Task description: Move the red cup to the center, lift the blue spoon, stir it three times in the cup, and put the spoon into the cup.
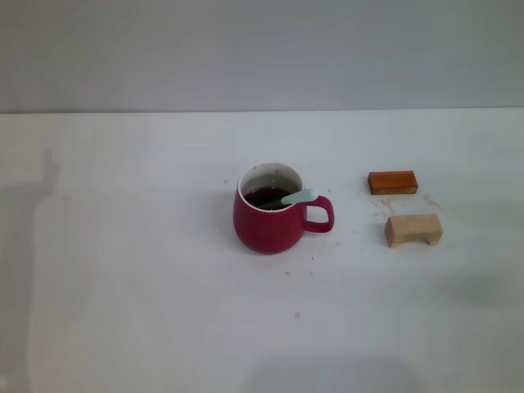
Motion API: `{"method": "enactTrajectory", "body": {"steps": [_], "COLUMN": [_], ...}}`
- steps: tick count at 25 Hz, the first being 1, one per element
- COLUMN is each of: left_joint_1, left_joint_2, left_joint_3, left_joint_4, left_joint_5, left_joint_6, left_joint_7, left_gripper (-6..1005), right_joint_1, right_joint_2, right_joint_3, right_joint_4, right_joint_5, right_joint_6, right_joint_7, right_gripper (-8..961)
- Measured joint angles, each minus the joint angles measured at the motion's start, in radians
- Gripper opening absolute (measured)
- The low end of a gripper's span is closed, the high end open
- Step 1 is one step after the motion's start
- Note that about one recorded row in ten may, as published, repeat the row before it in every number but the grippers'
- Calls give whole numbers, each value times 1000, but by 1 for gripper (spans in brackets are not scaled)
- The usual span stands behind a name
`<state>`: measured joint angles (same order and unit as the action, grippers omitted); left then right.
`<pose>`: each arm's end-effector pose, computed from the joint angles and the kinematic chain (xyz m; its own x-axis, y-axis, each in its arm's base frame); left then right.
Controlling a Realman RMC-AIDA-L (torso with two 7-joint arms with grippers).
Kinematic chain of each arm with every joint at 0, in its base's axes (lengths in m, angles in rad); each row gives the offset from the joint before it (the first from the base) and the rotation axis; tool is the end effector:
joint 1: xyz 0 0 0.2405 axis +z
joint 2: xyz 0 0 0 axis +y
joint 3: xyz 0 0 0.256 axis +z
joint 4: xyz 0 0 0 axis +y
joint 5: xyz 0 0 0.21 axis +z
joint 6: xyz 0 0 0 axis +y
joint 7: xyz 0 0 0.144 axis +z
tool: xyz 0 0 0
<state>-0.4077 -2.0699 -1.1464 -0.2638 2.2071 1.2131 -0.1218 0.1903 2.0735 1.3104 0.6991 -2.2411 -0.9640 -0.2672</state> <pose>-0.3391 0.3393 0.0419 0.5884 -0.2328 0.7743 0.8085 0.1614 -0.5659 0.3355 0.3293 0.0556 0.6892 0.1513 -0.7086 -0.7137 0.3107 -0.6278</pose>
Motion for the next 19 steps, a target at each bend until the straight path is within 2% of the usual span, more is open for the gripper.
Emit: {"method": "enactTrajectory", "body": {"steps": [2,6,9,19], "left_joint_1": [-1,-7,-9,-5], "left_joint_2": [0,0,2,5], "left_joint_3": [5,21,21,20], "left_joint_4": [0,2,3,2], "left_joint_5": [0,0,0,0], "left_joint_6": [0,0,0,6], "left_joint_7": [0,3,3,4], "left_gripper": [861,861,861,861], "right_joint_1": [4,49,69,66], "right_joint_2": [-1,4,3,2], "right_joint_3": [0,-3,-1,-3], "right_joint_4": [-24,-164,-207,-215], "right_joint_5": [0,1,2,4], "right_joint_6": [-7,-102,-116,-136], "right_joint_7": [17,98,137,148], "right_gripper": [306,306,306,306]}}
